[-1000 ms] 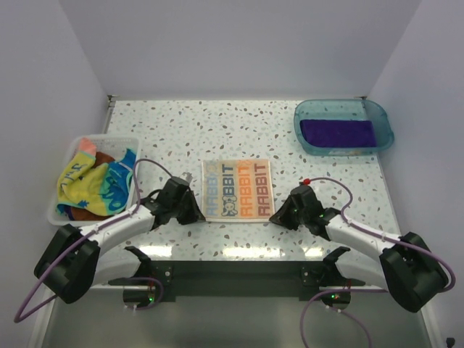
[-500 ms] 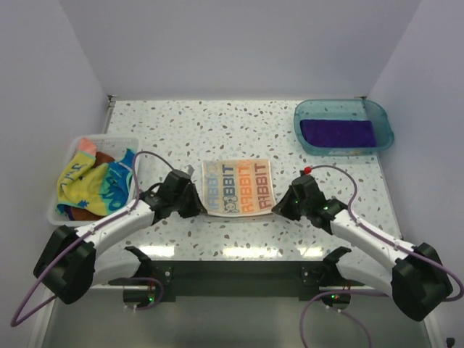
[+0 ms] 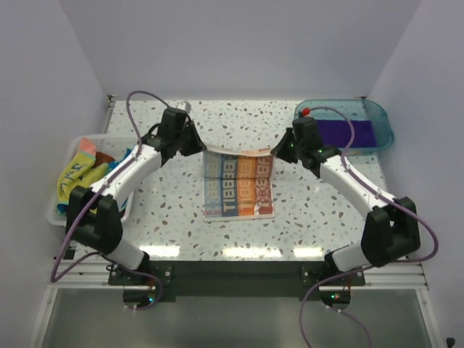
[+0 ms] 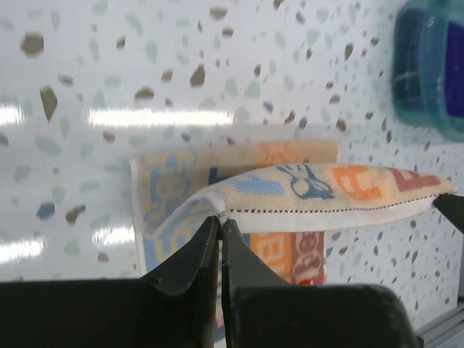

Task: Fold and stack the towels
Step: Fold the towel

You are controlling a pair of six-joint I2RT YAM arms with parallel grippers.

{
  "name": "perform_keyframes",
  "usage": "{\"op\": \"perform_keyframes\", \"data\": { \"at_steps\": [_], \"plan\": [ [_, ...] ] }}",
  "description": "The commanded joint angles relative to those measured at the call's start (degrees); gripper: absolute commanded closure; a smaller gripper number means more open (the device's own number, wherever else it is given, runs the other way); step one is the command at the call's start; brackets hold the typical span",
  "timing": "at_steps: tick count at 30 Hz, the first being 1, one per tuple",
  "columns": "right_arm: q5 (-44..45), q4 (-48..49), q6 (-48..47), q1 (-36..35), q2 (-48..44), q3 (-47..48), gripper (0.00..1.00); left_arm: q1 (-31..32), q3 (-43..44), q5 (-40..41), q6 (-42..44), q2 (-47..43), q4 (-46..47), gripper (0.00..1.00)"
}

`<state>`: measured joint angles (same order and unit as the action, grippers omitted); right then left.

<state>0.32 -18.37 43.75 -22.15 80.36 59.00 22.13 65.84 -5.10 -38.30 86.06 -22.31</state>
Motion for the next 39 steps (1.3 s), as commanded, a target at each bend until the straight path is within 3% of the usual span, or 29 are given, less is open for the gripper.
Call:
{"op": "perform_keyframes", "data": {
  "at_steps": [1,7,12,21,30,39],
  "plan": [
    [-0.1,4.7,-5.9,2.1,7.7,10.3,1.0,-2.6,13.6,-1.0,5.7,6.5,1.0,1.0],
    [-3.6,6.2,-10.1,5.4,23.1,29.6,1.0,-5.8,34.0,-3.0,8.2,21.9,-1.5,1.0],
    [-8.2,5.1,-10.7,6.4,27.9,37.3,1.0,-7.3,36.2,-4.6,8.1,25.3,-0.6,1.0],
    [-12.0,1.9,-9.8,6.4,21.0,26.1,1.0,-7.5,20.3,-8.2,5.5,17.5,0.8,1.0],
    [-13.0,-5.4,-11.0,6.4,9.4,10.4,1.0,-7.2,-3.1,-11.4,4.6,1.9,2.6,1.0],
    [-19.3,-6.0,-10.3,5.9,-2.0,-6.1,1.0,-2.8,-20.2,-12.0,2.2,-11.6,3.1,1.0]
  ]
}}
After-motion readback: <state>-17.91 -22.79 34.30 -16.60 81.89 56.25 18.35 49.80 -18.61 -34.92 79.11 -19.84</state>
